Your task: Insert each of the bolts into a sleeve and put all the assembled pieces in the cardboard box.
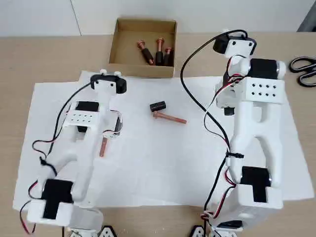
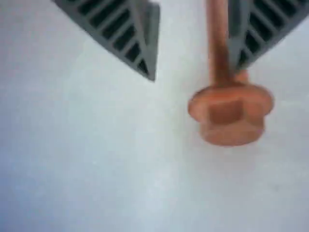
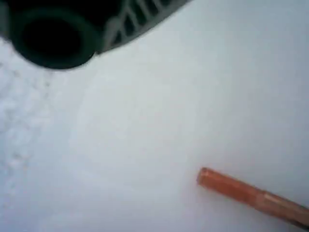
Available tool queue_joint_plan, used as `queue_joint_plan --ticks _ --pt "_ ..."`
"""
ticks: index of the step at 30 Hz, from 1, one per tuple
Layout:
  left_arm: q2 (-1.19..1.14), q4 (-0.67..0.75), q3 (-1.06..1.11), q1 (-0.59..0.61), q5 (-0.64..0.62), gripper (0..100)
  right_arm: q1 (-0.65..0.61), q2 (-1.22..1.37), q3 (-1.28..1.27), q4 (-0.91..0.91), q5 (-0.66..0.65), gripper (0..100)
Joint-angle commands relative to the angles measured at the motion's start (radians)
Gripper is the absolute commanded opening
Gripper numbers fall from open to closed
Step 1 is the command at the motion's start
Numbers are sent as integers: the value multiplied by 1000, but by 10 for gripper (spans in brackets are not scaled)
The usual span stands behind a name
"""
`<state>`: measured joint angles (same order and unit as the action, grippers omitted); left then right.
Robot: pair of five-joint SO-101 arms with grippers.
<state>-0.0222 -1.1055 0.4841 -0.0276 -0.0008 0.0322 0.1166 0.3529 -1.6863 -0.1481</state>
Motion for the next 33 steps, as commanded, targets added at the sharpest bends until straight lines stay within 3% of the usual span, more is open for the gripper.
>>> queue_joint_plan --ticks 1,33 --pt "-21 35 -7 6 3 96 -4 -56 3 -5 14 3" --pt "-35 91 33 0 -20 65 -1 -56 3 -5 14 3"
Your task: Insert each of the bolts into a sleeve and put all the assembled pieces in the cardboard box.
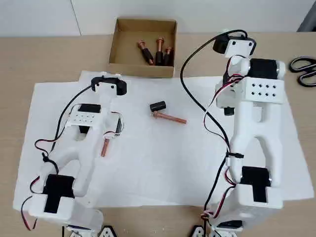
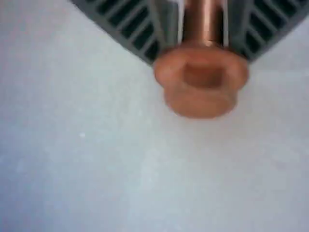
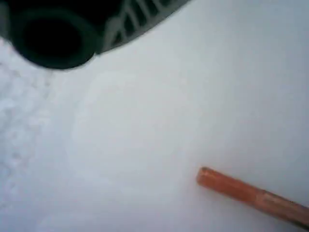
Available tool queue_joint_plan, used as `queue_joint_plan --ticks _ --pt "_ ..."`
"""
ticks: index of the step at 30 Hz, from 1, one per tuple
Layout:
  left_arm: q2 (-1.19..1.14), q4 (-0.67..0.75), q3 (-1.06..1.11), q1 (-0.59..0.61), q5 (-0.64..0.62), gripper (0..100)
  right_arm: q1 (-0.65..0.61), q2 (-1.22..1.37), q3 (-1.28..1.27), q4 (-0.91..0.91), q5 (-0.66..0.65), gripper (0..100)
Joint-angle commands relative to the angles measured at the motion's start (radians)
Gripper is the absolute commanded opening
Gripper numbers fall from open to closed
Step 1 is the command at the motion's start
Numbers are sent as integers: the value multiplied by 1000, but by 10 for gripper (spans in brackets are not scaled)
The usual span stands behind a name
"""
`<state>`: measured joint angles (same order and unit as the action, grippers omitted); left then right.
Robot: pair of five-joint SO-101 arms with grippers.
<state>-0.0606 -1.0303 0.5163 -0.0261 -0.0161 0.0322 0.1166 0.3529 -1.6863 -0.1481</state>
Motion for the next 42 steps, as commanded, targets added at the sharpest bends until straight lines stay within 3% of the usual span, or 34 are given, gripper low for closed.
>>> queue_joint_plan --ticks 1,15,32,36,42 --pt "3 15 1 -2 -5 65 -2 -56 3 -5 14 3" --pt "15 -3 -15 -3 -8 6 -2 -56 2 -7 14 3" --pt "15 -694 -720 -9 -9 6 -44 -140 9 -2 5 3" --pt "17 -720 -883 -14 -15 6 -97 -305 9 1 5 3" --pt "98 -720 -1043 -21 -166 6 -200 -536 3 -1 5 3"
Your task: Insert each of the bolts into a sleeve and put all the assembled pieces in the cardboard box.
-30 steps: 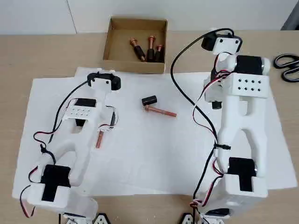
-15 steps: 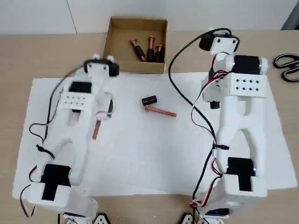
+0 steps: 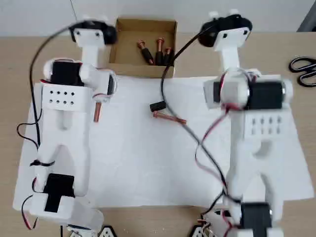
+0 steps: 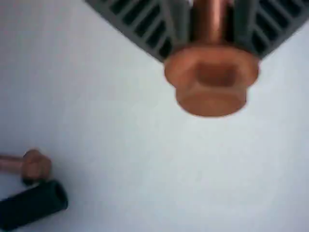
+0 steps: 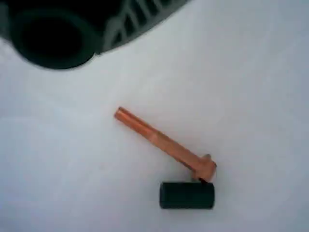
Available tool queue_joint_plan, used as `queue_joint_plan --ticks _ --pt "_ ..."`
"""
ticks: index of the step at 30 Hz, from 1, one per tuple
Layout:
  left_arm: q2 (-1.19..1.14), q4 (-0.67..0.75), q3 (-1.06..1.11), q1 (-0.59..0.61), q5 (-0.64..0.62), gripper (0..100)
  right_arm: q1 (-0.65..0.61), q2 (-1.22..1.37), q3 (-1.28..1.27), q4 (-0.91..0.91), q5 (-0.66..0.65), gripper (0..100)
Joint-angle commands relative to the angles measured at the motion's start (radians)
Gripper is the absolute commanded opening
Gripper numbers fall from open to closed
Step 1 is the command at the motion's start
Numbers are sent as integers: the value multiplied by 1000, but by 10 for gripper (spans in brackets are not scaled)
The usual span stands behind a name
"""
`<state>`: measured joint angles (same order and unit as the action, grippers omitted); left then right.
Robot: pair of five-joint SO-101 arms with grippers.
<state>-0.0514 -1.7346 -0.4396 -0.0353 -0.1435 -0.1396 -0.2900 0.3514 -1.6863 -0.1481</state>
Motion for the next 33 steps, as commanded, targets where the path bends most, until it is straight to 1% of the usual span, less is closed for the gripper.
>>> queue_joint_plan --ticks 1,5,7,11,13,16,17,22,26,31,33 --pt "112 -15 -91 -28 -40 6 -30 -162 5 -2 5 3" --pt "230 -15 -91 -98 -43 6 -28 -285 -3 -5 11 3" --pt "302 -15 -91 -140 -44 6 -28 -343 -48 -7 11 3" --pt "422 -15 -90 -199 -46 6 -31 -522 -212 -1 12 3" --pt "459 -14 -79 -204 -81 6 -31 -619 -304 1 14 3" --pt "497 28 -16 -204 -132 6 -31 -753 -454 42 15 3" --pt "508 46 13 -206 -140 6 -33 -797 -506 65 20 3" --pt "559 150 176 -207 -219 6 -31 -1009 -853 234 143 4" --pt "600 210 278 -232 -296 6 -33 -1139 -1165 424 147 4" --pt "657 301 381 -295 -301 6 -39 -1299 -1442 645 147 4" --pt "680 336 423 -319 -299 6 -79 -1357 -1516 707 147 4"
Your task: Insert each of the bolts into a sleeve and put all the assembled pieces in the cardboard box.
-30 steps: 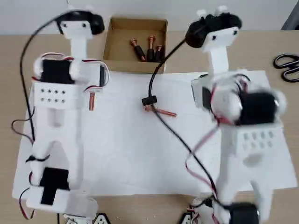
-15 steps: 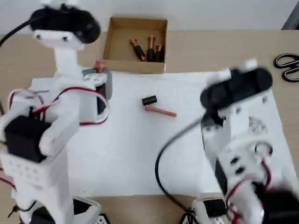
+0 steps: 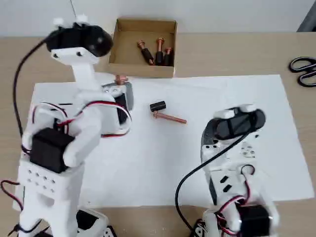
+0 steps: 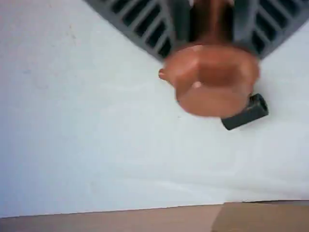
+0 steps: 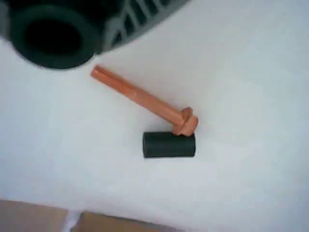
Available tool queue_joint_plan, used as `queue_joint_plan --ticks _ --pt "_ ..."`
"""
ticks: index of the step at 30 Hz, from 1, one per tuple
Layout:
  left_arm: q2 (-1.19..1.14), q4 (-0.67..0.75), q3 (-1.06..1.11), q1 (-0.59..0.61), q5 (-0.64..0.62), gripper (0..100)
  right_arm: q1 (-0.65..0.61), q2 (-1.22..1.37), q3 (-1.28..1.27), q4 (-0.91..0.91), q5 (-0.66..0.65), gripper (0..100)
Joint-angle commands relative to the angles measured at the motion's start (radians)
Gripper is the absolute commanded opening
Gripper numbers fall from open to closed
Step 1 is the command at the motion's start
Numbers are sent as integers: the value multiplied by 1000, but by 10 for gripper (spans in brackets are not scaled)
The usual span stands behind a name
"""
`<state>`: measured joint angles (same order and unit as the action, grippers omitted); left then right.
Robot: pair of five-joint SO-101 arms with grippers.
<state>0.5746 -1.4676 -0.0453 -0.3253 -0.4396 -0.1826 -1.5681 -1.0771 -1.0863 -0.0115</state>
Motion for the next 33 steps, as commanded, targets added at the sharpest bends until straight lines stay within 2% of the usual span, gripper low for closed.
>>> queue_joint_plan --ticks 1,8,13,18,21,28,33 --pt "66 87 51 -37 -2 6 -67 -107 -115 128 11 4" --pt "141 221 217 -44 -5 6 -292 -208 -229 191 11 4" --pt "196 311 315 -143 -2 6 -378 -209 -298 194 12 3" --pt "265 434 461 -219 2 6 -392 -209 -397 294 60 3" --pt "301 543 578 -216 2 6 -392 -209 -416 309 123 3" --pt "359 864 822 -216 0 6 -394 -213 -413 311 132 3" --pt "385 985 943 -216 0 6 -397 -217 -413 312 133 3"
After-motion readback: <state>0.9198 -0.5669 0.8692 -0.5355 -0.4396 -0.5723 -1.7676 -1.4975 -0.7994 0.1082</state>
